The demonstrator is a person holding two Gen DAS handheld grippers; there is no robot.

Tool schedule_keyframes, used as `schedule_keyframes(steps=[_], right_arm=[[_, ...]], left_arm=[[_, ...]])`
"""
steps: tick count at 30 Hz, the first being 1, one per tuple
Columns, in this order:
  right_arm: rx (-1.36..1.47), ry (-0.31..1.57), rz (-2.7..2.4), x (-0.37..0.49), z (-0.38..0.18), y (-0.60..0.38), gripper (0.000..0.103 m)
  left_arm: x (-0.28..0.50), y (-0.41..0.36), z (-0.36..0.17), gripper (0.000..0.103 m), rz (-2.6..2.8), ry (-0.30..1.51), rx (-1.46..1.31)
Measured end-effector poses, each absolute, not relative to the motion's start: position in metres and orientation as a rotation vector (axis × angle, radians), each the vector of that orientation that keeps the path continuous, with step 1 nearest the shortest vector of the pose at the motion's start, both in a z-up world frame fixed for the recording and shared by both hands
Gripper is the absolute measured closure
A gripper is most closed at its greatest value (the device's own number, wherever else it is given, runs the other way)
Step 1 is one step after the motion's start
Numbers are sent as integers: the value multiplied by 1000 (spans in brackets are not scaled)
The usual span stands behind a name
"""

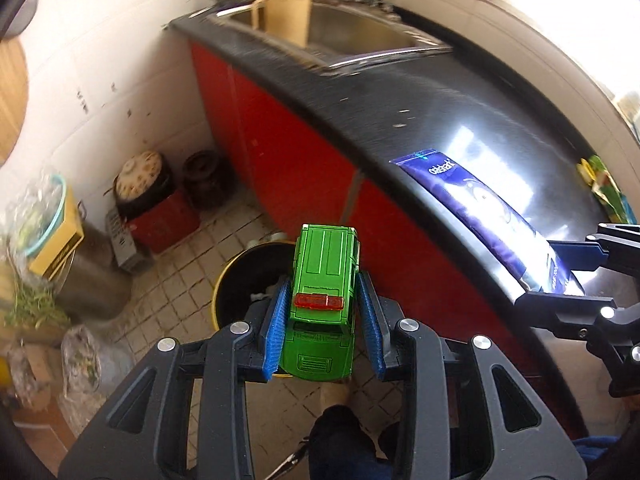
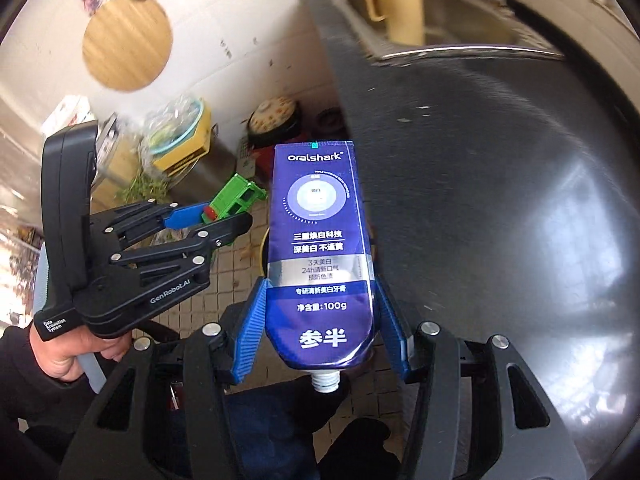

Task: Collect trash
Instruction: 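Carry toy car and toothpaste tube over the bin and open both tools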

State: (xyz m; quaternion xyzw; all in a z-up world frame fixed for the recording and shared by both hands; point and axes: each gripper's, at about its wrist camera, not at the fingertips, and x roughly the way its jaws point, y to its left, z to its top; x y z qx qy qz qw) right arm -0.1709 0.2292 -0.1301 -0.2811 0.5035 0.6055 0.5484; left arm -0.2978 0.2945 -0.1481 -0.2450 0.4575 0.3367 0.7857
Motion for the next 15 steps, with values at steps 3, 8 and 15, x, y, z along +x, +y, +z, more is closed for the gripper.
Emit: schedule_keyframes(steps=[3, 8, 15], right_arm=[[-689, 1245, 1437, -184, -148, 256, 51], [-711, 1310, 1405, -193, -175, 293, 51], [-742, 1318, 1390, -201, -187, 317, 51]], left_arm=[[-318, 310, -167, 70, 740, 989, -567], [-337, 333, -201, 70, 735, 1004, -602], [-341, 349, -219, 70, 725, 1012, -634]])
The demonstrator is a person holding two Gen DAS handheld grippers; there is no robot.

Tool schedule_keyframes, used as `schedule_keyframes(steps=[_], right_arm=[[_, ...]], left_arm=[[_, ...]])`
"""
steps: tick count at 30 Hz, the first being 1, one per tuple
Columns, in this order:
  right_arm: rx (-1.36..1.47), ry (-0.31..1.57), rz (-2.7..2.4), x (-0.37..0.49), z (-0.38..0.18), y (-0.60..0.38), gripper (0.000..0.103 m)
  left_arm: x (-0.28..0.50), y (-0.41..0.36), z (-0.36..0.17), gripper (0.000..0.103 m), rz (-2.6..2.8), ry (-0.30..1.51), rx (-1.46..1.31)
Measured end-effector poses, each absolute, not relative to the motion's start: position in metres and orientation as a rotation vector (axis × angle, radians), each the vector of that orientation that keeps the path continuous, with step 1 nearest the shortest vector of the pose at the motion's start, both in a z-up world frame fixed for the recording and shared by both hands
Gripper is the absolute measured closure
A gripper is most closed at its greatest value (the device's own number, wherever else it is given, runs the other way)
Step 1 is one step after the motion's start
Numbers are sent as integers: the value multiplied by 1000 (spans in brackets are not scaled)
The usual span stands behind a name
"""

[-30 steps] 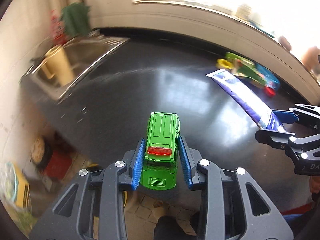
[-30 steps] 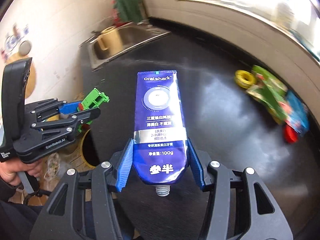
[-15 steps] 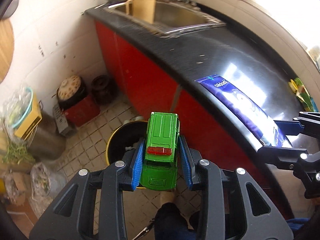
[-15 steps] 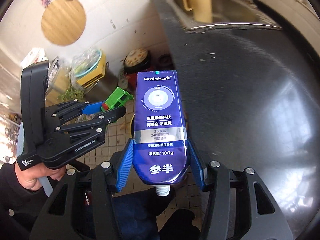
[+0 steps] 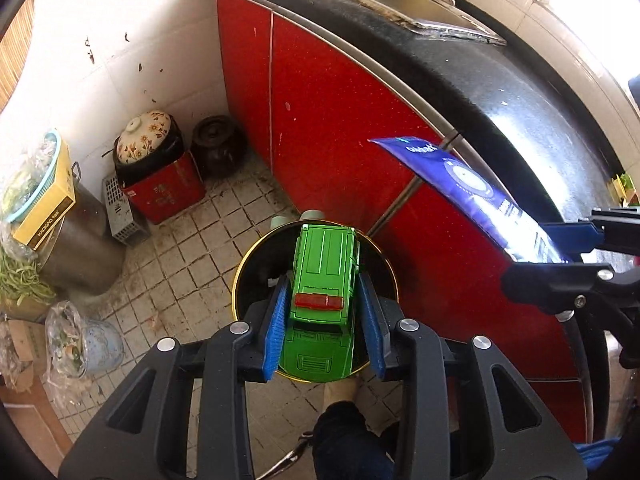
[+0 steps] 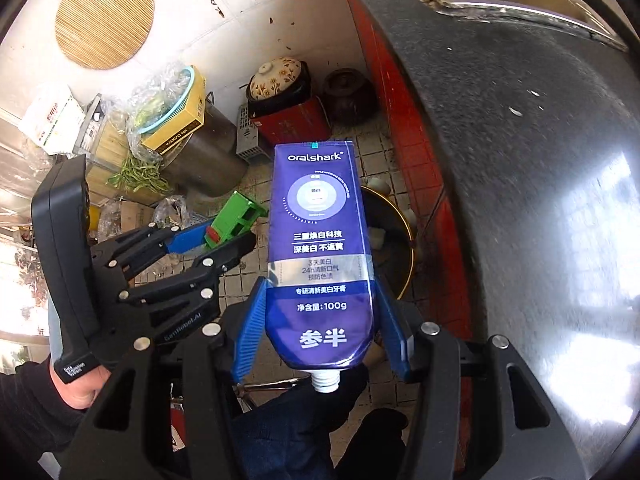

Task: Collect trash
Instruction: 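Carry toy car and toothpaste tube over the bin and open both tools, then move both open tools back over the counter toward the remaining trash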

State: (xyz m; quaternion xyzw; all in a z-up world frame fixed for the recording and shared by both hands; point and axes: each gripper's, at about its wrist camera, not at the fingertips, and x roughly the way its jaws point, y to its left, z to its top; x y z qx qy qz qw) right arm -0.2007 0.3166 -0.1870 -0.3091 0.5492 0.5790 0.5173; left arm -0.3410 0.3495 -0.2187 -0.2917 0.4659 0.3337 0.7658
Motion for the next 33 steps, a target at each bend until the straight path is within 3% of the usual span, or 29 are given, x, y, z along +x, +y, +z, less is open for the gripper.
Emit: schedule_keyframes(steps=[5, 6, 7, 8, 10, 14, 19, 22, 33], right_arm=[[-747, 1307, 1385, -203, -183, 322, 51], [-751, 1308, 1385, -203, -182, 323, 50], [-758, 1309, 1380, -203, -182, 325, 49], [-758, 1313, 1379, -203, -181, 326, 46], [-744, 1303, 1374, -203, -177, 325, 34], [-716, 1285, 1380, -197, -160, 311, 34], [-631, 1233, 1334, -167, -127, 263, 22], [-552, 1213, 1261, -136, -111, 223, 16], [-231, 1075, 739, -11, -53, -6, 13]], left_arm=[[-340, 352, -221, 68, 721, 1003, -620], [-340, 352, -221, 58, 723, 1002, -618], [-340, 351, -220, 37, 725, 1000, -618], [-341, 351, -218, 30, 732, 987, -618], [-343, 351, -215, 28, 731, 972, -613], [-343, 346, -210, 27, 736, 990, -581], [-331, 331, -188, 12, 710, 982, -551], [-307, 311, -168, 8, 656, 984, -494], [-148, 175, -98, 7, 233, 945, -270]])
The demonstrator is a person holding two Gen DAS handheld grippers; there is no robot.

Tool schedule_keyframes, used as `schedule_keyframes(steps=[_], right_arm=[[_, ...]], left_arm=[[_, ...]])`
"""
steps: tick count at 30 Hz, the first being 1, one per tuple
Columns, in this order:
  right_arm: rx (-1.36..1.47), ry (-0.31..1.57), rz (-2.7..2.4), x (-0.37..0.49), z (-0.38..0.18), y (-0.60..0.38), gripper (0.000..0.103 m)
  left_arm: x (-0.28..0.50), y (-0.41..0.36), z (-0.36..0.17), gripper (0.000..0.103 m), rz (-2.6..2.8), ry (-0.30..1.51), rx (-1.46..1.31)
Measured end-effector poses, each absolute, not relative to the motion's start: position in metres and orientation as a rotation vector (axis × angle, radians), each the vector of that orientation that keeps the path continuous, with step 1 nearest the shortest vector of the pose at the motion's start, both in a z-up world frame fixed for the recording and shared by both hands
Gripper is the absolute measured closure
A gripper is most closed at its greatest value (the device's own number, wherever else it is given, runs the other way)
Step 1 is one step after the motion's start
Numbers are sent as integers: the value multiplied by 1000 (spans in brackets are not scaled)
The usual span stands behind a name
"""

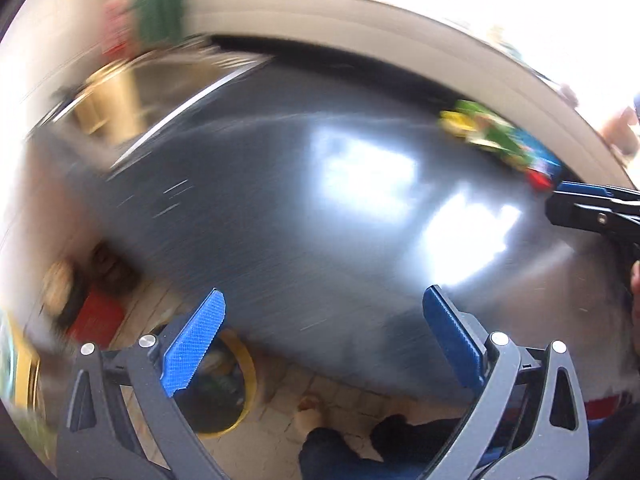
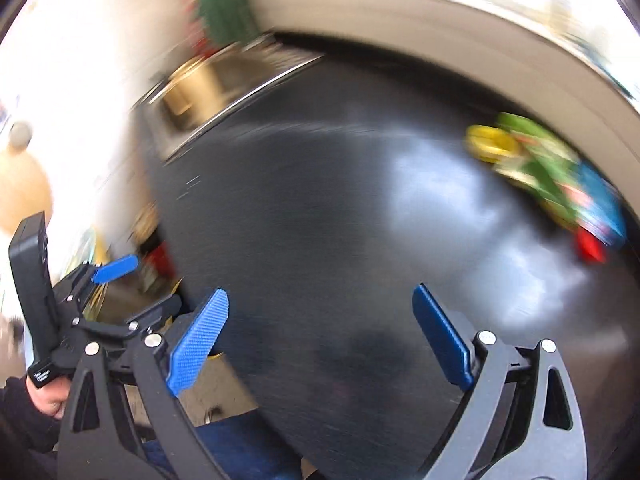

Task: Collect trash
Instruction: 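Move both open tools back over the counter toward the remaining trash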

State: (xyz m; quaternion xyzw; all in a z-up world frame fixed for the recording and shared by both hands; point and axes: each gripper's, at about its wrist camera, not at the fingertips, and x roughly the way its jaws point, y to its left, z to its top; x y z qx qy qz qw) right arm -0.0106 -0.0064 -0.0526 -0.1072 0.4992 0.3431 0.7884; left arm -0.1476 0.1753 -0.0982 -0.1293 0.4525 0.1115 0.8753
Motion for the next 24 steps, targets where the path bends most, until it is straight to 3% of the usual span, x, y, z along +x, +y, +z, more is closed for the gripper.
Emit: schedule_keyframes(steps=[10, 24], right_arm=[[-77, 988, 455, 24, -39, -164, 13], [-61, 978, 466, 80, -46, -195, 14]], left_arm=[[-44, 41, -69, 7, -57, 919, -33], [42, 43, -88, 7, -55, 957, 53]])
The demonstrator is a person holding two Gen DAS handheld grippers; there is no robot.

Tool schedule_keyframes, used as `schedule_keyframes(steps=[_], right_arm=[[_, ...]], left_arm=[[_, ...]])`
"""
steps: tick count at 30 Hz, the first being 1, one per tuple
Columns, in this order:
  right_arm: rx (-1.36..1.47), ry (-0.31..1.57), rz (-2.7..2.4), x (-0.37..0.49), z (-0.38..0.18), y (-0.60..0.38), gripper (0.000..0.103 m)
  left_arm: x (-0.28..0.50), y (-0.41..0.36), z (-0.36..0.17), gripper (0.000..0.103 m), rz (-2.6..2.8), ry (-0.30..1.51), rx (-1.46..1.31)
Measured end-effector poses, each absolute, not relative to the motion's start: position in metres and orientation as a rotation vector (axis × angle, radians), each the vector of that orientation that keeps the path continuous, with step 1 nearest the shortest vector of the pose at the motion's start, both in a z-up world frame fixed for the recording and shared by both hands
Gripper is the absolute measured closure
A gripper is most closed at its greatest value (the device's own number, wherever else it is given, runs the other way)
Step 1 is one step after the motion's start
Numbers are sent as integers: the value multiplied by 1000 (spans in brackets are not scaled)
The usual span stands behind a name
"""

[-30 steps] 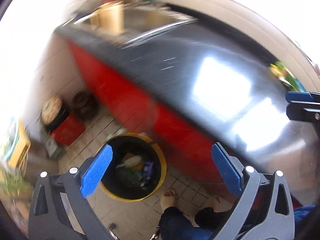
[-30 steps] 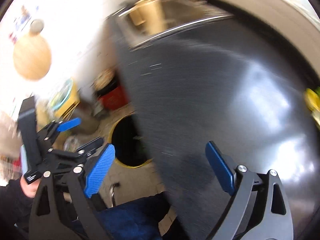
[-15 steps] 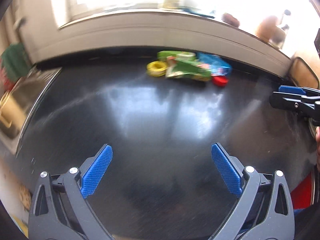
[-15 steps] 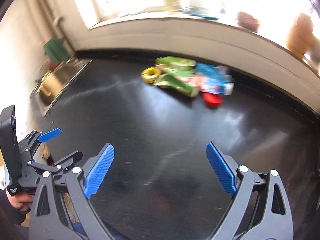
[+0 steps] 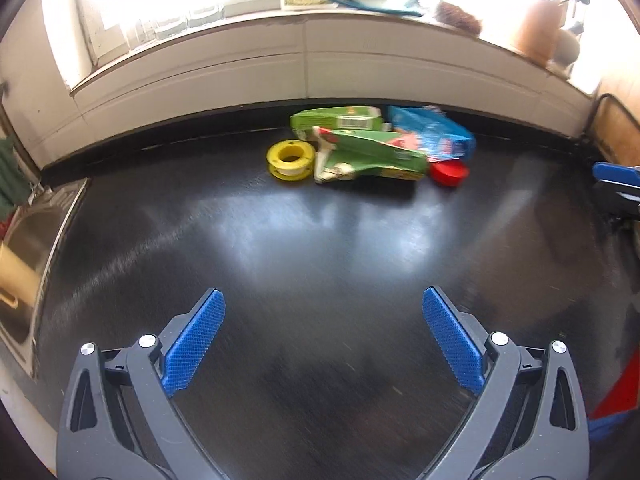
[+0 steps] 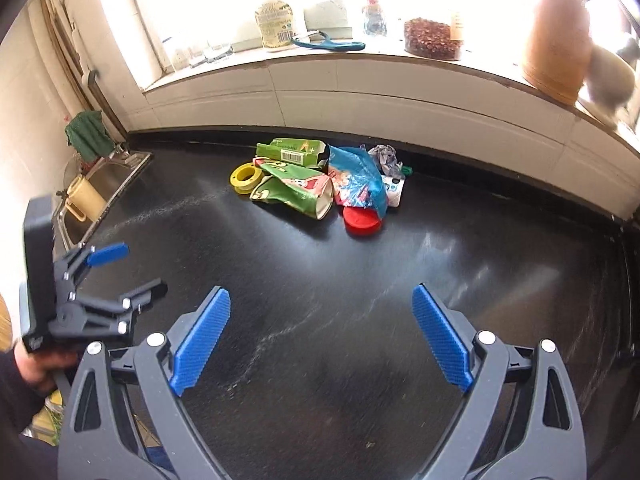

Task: Collect trash
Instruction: 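Move both open tools back over the counter toward the remaining trash, then grasp the yellow tape roll with left tool while right tool grasps the blue snack bag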

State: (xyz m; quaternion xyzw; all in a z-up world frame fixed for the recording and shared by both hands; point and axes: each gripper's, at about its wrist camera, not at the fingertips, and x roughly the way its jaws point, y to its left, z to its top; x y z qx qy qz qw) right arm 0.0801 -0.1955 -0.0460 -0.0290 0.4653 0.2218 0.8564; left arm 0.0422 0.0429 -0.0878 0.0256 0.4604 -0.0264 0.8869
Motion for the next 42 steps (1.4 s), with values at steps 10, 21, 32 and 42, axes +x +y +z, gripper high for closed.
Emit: schedule_keyframes(steps=[10, 21, 32, 42], right_arm=[[-133, 1053, 477, 169, -85, -190, 24], [-247, 1149, 493, 248, -145, -159, 40], [-249, 1139, 491, 252, -151, -160, 78], [-122, 1077, 472, 200, -104, -188, 89]], left_arm=[[154, 85, -137, 7, -68, 1009, 102], [221, 84, -170, 7, -202, 1034, 156], [227, 77, -163, 49, -279, 969, 166], [181, 79, -121, 49, -207, 940, 110]])
